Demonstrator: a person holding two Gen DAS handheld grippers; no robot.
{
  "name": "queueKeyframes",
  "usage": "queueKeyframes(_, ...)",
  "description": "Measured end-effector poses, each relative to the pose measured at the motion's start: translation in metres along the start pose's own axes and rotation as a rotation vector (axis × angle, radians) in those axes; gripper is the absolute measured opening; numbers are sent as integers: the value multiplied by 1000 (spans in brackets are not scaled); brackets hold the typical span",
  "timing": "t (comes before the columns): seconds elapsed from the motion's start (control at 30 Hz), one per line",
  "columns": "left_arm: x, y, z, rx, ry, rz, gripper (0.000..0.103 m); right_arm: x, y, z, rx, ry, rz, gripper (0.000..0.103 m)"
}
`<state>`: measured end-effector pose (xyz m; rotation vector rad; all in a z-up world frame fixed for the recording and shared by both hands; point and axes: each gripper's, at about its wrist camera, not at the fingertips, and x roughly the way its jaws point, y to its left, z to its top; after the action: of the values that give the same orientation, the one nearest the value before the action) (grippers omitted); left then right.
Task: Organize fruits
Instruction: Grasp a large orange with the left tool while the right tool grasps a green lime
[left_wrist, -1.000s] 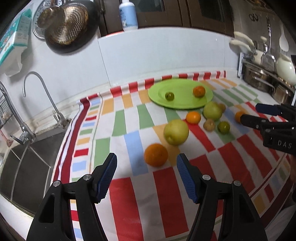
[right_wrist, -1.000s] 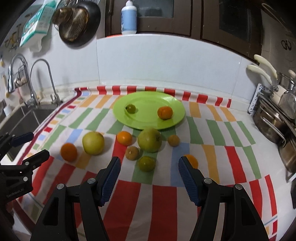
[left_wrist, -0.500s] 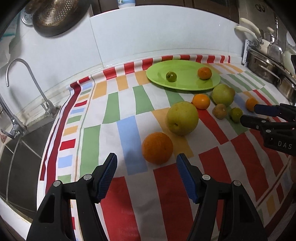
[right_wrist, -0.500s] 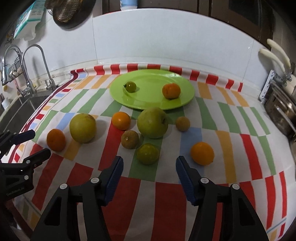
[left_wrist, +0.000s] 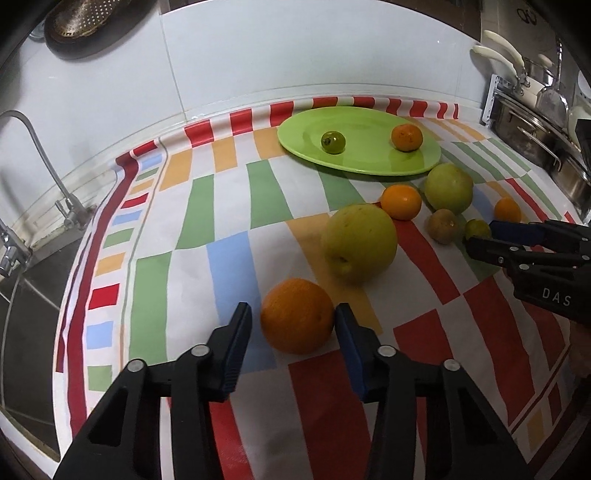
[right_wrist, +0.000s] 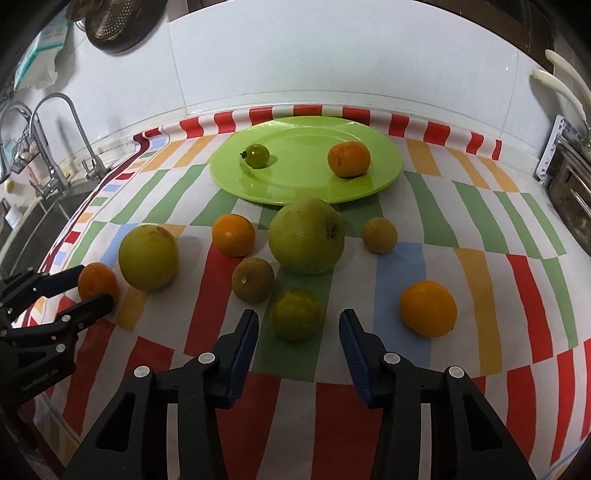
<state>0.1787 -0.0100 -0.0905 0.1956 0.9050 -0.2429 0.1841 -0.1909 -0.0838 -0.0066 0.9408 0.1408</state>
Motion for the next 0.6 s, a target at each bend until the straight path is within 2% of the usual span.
queueKeyframes(0.27,2,-1,2,-8,1,-6,41,2,2,5,-10,-20,1,40)
queueKeyframes(0.4,2,-1,2,-16,1,-3,41,5,2,6,-9,-7,8,32)
queueKeyframes(0.6,-3,-1,1,-34,-6,-8,41,1,2,5,-11,-9,15,31)
